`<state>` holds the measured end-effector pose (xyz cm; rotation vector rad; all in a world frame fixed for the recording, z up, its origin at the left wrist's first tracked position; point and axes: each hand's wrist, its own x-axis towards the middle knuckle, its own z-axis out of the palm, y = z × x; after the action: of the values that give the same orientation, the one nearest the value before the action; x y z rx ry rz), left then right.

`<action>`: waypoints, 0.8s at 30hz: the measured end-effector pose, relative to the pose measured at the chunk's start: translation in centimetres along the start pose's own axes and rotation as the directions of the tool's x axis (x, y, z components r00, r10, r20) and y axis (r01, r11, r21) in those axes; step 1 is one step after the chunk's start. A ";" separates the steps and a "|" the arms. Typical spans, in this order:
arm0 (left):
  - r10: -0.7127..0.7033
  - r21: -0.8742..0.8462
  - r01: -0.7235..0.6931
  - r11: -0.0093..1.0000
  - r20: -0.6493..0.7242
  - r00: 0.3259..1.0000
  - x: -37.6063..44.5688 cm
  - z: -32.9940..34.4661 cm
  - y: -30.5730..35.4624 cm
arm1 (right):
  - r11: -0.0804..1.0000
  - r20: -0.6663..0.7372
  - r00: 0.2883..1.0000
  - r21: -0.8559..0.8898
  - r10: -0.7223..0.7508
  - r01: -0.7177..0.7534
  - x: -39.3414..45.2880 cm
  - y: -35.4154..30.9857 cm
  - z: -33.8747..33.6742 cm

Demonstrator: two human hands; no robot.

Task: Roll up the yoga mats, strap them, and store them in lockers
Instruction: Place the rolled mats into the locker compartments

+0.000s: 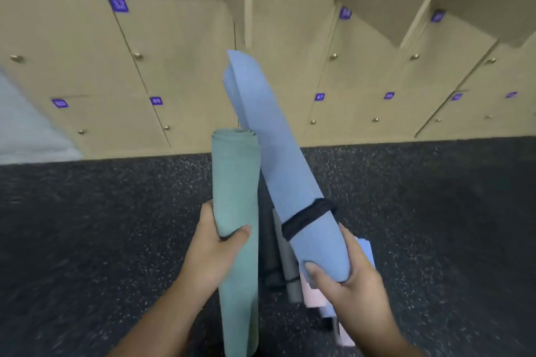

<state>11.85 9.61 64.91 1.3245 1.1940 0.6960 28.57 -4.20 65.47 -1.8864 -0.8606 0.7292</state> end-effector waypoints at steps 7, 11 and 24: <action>0.212 -0.006 -0.215 0.977 -0.141 0.967 0.5 -9.5 11.4 | 0.975 0.043 0.977 0.089 -0.210 0.205 0.9 -14.5 3.7; 0.293 -0.051 -0.313 0.948 -0.241 0.925 1.7 -14.6 15.0 | 0.936 -0.008 0.953 0.184 -0.303 0.300 2.1 -21.0 8.5; 0.334 -0.133 -0.382 0.914 -0.284 0.899 11.2 -21.9 20.3 | 0.889 -0.065 0.938 0.303 -0.342 0.345 9.6 -28.6 17.9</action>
<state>-0.27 31.26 85.01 1.3377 1.0597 1.2502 12.79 22.12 82.59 -1.4088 -0.9804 0.5940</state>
